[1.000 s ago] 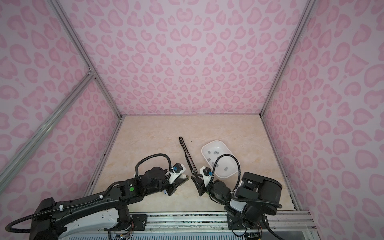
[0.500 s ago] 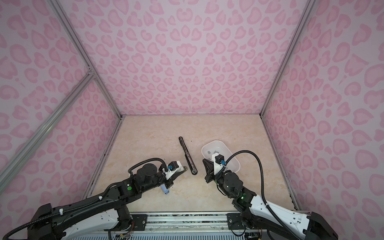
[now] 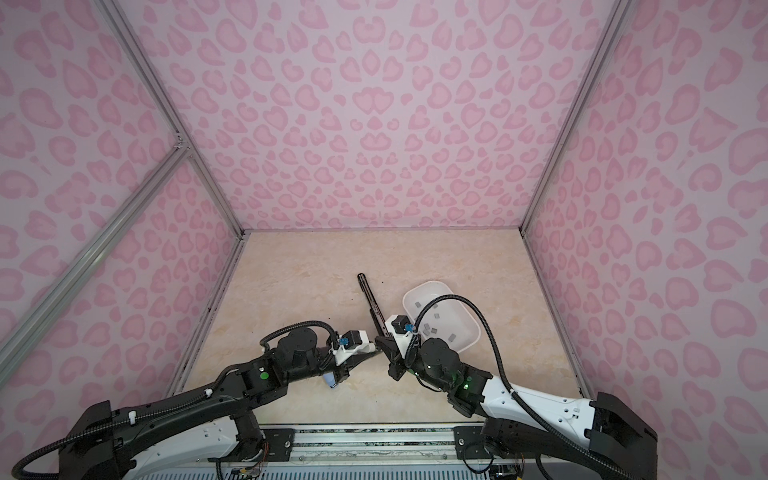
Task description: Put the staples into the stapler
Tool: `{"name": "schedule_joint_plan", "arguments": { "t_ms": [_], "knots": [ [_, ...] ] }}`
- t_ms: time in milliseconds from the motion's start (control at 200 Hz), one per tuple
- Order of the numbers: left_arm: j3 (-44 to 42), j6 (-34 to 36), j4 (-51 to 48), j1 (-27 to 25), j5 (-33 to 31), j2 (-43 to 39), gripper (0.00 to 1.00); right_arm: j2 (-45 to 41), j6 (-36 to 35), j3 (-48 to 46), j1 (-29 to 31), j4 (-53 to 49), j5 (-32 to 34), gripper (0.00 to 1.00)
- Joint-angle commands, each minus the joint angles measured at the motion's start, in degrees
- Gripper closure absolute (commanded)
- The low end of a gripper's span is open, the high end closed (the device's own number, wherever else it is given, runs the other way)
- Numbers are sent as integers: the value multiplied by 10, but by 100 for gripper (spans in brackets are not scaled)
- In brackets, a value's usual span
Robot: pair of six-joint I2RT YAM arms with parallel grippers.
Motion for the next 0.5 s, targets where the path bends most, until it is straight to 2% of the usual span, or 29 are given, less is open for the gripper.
{"name": "schedule_joint_plan", "arguments": {
  "t_ms": [0,210,495],
  "knots": [
    [6,0,31,0,16,-8,96,8,6,-7,2,18,21,96],
    [-2,-4,41,0,13,-20,96,14,27,-33,11,68,2,97],
    [-17,-12,62,1,3,-37,96,74,28,-35,61,124,22,99]
  ]
}}
